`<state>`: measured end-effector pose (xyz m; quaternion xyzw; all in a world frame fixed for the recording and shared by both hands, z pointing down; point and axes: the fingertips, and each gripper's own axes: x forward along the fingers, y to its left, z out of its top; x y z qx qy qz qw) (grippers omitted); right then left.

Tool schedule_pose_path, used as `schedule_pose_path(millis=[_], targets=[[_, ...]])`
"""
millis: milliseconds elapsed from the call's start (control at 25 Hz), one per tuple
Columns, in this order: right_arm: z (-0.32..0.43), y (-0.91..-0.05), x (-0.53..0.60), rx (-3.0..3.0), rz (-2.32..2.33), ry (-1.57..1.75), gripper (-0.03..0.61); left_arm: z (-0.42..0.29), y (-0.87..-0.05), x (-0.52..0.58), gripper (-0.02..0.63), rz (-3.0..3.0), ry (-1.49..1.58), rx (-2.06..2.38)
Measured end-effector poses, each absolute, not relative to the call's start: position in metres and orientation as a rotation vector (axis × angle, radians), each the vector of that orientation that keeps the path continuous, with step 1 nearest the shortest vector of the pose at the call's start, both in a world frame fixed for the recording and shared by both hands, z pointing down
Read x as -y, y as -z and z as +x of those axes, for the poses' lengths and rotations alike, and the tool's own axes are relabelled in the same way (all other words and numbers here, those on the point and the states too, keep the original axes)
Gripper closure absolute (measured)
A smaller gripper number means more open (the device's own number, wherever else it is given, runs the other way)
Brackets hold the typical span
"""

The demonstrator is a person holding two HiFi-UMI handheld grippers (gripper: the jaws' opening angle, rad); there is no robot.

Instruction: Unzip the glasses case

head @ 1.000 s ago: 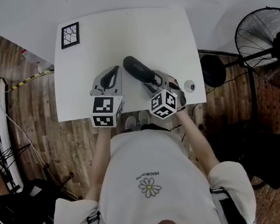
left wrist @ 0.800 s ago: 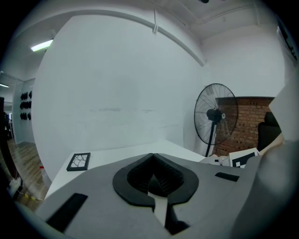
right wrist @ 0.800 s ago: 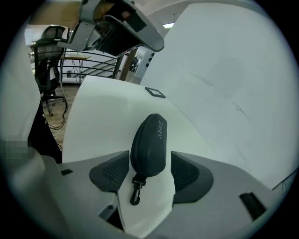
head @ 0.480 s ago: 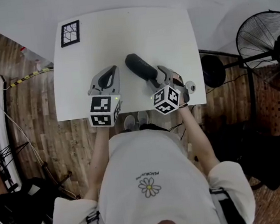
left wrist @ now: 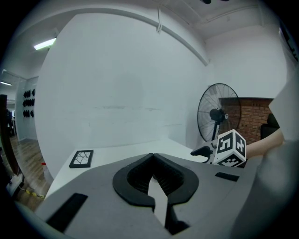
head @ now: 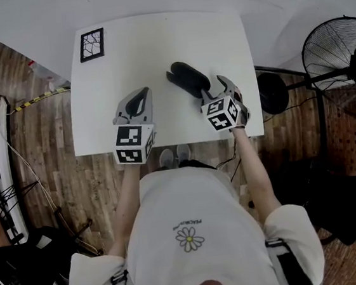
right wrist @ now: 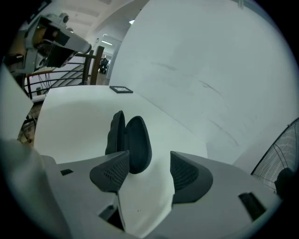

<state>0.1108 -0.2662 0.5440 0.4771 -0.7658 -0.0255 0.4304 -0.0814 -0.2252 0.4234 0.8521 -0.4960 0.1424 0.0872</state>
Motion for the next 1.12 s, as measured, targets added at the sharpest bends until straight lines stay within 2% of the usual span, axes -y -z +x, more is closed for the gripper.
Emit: schedule_pose_path(millis=[440,840,880,1120], targets=[[0.113,-0.513,0.269,1.943,1.284,0.107,0.333,-0.077,-0.415,0.227,0.601,2.555,-0.399,1.480],[0.113,-0.366,0.262,2.226,1.741,0.218,0.334,-0.077,-0.365,0.224,0.601,2.624,-0.234,1.538],[0.108,-0.354,0.256,2.270,1.757,0.224,0.342,-0.077,-0.357,0.223,0.601,2.636,-0.213,1.547],[0.080,-0.318,0.223,2.456,1.798,0.263,0.550,-0.076,-0.313,0.215,0.601,2.715,-0.044,1.609]])
